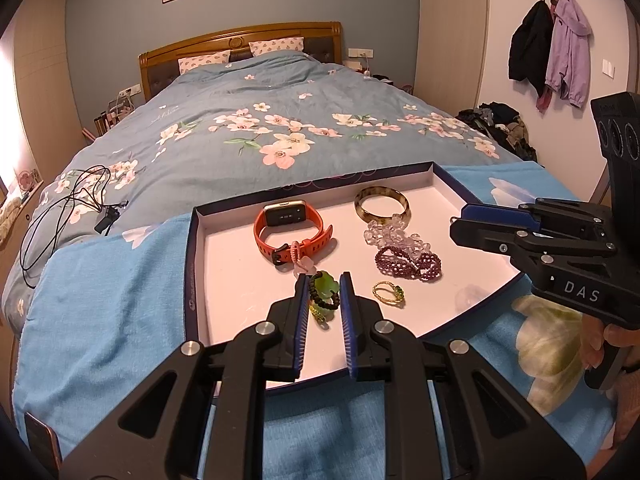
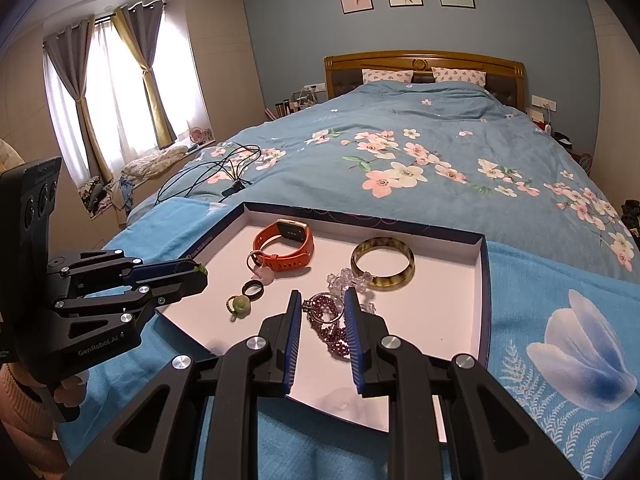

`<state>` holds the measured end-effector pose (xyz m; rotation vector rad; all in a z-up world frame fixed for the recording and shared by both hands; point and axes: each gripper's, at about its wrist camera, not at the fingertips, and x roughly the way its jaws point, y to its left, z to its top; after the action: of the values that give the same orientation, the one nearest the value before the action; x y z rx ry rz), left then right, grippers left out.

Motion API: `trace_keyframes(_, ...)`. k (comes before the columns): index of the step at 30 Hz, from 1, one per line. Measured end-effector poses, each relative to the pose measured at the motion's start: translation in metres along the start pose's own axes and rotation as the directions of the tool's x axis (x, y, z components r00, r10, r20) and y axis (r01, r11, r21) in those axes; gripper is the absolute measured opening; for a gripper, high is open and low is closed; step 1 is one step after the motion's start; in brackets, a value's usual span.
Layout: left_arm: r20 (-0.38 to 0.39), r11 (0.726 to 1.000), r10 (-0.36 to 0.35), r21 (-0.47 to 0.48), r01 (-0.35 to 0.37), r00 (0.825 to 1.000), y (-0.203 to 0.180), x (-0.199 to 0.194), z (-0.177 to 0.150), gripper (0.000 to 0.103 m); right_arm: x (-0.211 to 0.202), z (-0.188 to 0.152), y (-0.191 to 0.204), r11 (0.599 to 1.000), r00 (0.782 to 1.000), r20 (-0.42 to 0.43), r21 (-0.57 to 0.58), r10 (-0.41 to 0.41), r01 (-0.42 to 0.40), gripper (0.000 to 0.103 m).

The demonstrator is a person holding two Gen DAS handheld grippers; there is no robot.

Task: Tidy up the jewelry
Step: 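Carry the silver ring into the box with the right tool while the left tool carries the green ring, then open the right tool to drop the silver ring while the left tool drops the green ring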

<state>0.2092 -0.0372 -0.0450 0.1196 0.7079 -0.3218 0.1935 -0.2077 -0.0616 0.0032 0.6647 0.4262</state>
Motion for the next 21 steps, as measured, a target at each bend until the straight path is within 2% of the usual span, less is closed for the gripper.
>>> trace_keyframes(21,-0.017,1.000,0.002,-0.007,-0.002,1.000,0.0056,0.0081,0.0004,0.016,0.0109,0.0004,-0.0064,1.000,1.000,-0.021,0.007,-0.007,0.008,0.020)
